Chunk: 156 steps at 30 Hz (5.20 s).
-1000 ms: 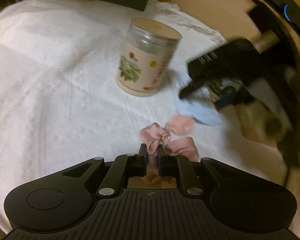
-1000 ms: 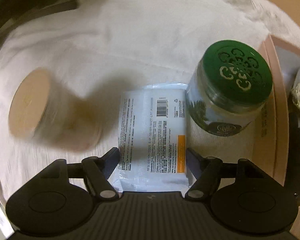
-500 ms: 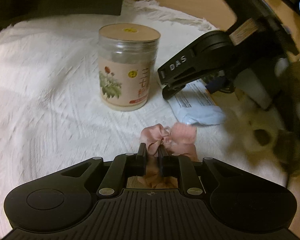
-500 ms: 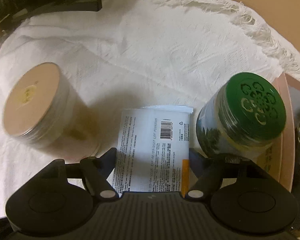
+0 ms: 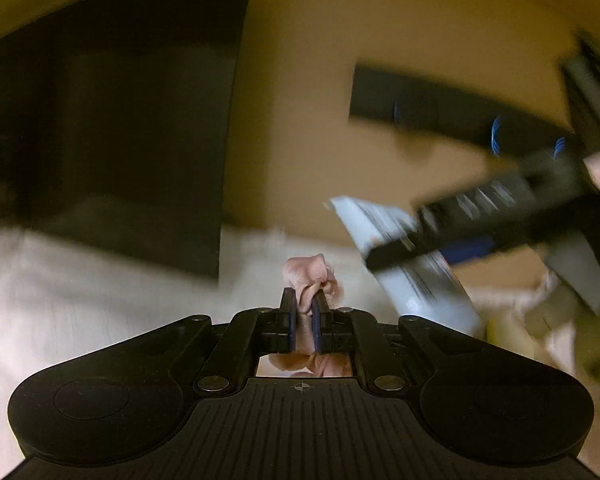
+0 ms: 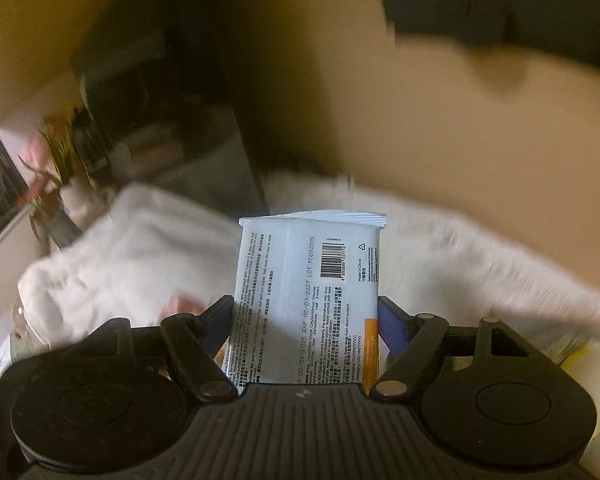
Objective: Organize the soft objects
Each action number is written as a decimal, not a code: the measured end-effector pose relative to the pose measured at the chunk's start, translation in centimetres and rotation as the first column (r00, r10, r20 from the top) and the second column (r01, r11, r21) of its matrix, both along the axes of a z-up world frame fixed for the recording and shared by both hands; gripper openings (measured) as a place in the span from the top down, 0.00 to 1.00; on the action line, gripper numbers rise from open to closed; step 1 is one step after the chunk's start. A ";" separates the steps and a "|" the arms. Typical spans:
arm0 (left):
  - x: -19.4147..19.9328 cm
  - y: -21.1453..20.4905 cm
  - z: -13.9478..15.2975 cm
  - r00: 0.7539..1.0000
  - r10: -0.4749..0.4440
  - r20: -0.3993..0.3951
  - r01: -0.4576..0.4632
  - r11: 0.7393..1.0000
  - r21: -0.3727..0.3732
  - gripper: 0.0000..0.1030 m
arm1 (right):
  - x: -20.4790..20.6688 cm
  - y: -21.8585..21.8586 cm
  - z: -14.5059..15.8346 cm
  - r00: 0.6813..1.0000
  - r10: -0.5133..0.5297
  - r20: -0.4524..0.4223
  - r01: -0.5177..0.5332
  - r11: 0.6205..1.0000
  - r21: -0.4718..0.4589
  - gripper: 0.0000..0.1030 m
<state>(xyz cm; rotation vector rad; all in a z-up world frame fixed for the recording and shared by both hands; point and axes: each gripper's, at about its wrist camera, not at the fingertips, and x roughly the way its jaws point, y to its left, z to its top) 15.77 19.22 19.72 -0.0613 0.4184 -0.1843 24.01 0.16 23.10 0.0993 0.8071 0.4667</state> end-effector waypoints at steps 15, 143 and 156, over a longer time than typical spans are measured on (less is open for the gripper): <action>5.1 -11.5 2.5 0.945 -0.327 0.001 0.326 0.942 -0.084 0.90 | -2.4 -15.2 4.0 0.924 -0.364 0.119 0.368 0.930 -0.011 0.27; -14.2 -14.9 -19.4 0.960 0.162 -0.229 -0.147 0.986 0.083 0.66 | -17.1 -13.4 -22.2 0.983 -0.181 0.034 0.183 0.943 -0.276 0.00; -14.1 -15.9 -19.5 0.952 0.221 -0.212 -0.197 0.972 0.132 0.66 | -18.4 -14.1 -22.9 0.980 -0.132 0.150 0.165 0.959 -0.229 0.00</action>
